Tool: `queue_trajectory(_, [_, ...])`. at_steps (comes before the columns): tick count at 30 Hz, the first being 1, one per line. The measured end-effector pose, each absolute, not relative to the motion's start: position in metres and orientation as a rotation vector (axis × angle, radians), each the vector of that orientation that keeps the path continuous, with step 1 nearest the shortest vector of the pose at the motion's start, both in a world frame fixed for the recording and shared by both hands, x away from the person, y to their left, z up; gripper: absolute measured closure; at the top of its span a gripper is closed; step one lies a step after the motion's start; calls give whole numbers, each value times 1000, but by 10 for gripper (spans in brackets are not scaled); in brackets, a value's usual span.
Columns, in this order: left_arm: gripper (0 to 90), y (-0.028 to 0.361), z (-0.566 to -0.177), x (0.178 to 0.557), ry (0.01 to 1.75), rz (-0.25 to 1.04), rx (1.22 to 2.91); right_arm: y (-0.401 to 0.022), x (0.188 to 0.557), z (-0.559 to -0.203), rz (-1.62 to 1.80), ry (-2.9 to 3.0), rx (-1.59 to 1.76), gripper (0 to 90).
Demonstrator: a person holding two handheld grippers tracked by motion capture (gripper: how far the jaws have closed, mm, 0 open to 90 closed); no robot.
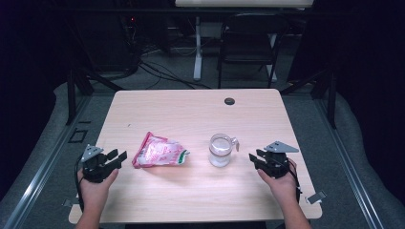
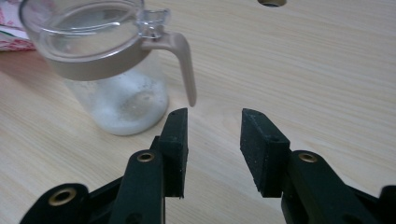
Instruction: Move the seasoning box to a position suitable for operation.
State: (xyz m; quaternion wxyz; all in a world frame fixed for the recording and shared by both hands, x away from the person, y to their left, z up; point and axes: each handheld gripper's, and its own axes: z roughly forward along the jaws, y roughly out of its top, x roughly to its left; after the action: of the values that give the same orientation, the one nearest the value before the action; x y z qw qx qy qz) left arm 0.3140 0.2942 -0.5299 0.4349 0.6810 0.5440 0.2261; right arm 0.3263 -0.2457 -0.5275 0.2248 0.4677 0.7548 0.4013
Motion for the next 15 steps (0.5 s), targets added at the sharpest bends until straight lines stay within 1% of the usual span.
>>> queue_trajectory(6, [571, 299, -531, 304, 1368, 572, 1699, -235, 341, -532, 1124, 2123, 1308, 639])
queue_trajectory(15, [571, 305, -528, 291, 1397, 593, 1683, -224, 350, -536, 1120, 2172, 1280, 631])
